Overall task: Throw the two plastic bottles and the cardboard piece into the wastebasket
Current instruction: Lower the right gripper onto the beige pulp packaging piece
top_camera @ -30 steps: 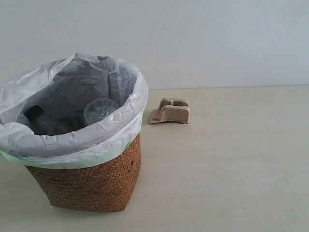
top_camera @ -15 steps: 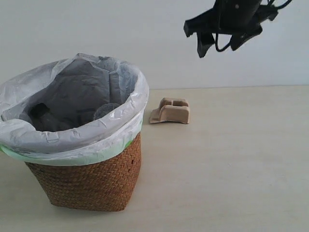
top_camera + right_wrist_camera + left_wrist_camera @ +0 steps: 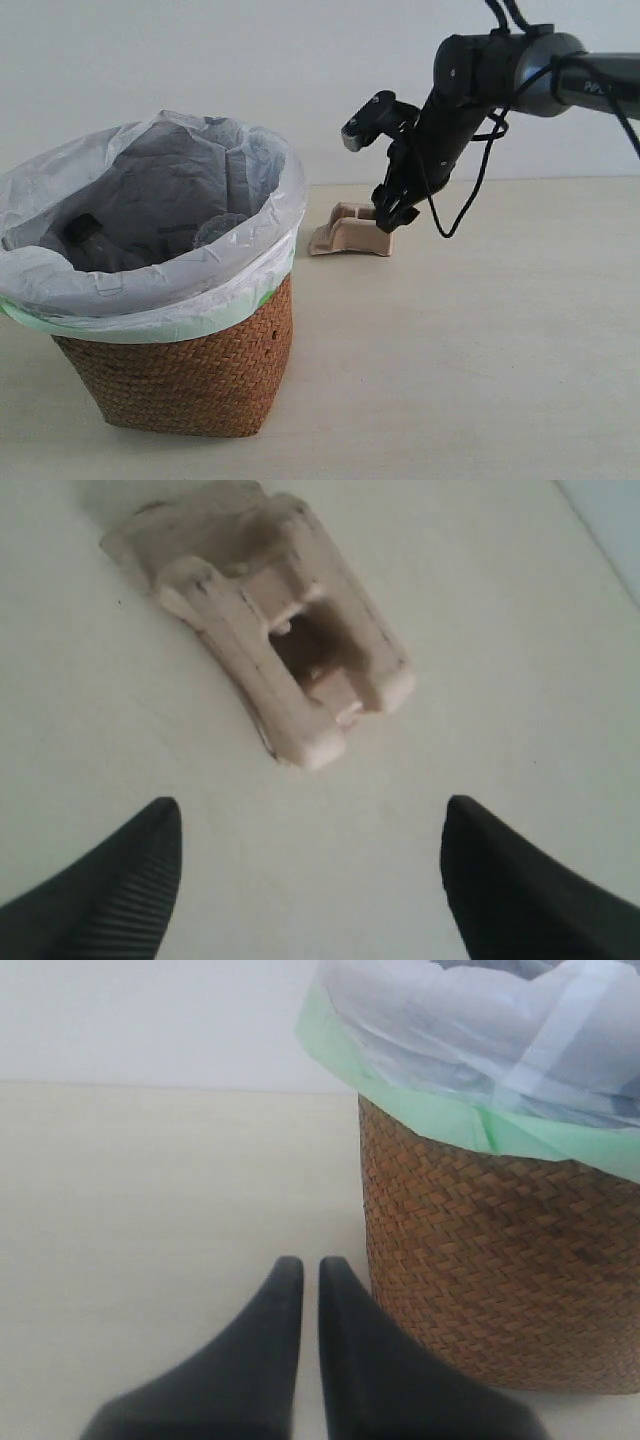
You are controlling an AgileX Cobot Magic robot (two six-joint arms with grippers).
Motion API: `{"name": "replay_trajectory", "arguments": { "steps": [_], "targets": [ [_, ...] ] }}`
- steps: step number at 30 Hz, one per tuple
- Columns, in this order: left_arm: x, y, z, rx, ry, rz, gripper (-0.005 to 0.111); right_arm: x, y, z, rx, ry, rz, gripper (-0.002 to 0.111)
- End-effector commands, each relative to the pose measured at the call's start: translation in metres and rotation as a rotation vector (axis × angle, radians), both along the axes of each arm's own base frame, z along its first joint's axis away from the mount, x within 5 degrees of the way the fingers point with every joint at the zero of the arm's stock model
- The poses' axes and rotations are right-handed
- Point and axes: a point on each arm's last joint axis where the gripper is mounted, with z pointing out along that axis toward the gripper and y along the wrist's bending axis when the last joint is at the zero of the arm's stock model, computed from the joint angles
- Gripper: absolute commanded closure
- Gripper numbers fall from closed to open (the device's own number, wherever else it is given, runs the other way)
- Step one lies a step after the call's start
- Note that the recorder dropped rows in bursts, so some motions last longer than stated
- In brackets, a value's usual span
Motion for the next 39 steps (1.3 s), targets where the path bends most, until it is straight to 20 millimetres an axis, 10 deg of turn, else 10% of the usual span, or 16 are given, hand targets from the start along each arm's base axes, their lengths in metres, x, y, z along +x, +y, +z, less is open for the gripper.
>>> {"name": "replay_trajectory", "arguments": {
  "steps": [1,29,36,39],
  "targets": [
    [0.000,0.000,-0.001,-0.007,-0.002,0.006,0.101,0.004,0.017,-0.011,-0.029,-0.084,0.126,0.043],
    [0.000,0.000,-0.001,-0.007,-0.002,0.006,0.101,0.018,0.032,-0.055,-0.017,-0.179,0.161,0.044],
    [0.000,0.000,-0.001,-0.007,-0.002,0.006,0.101,0.015,0.031,-0.058,-0.008,-0.126,0.128,0.109],
    [0.000,0.000,-0.001,-0.007,-0.002,0.006,0.101,0.011,0.029,-0.060,-0.031,-0.081,0.137,0.107]
  ]
}}
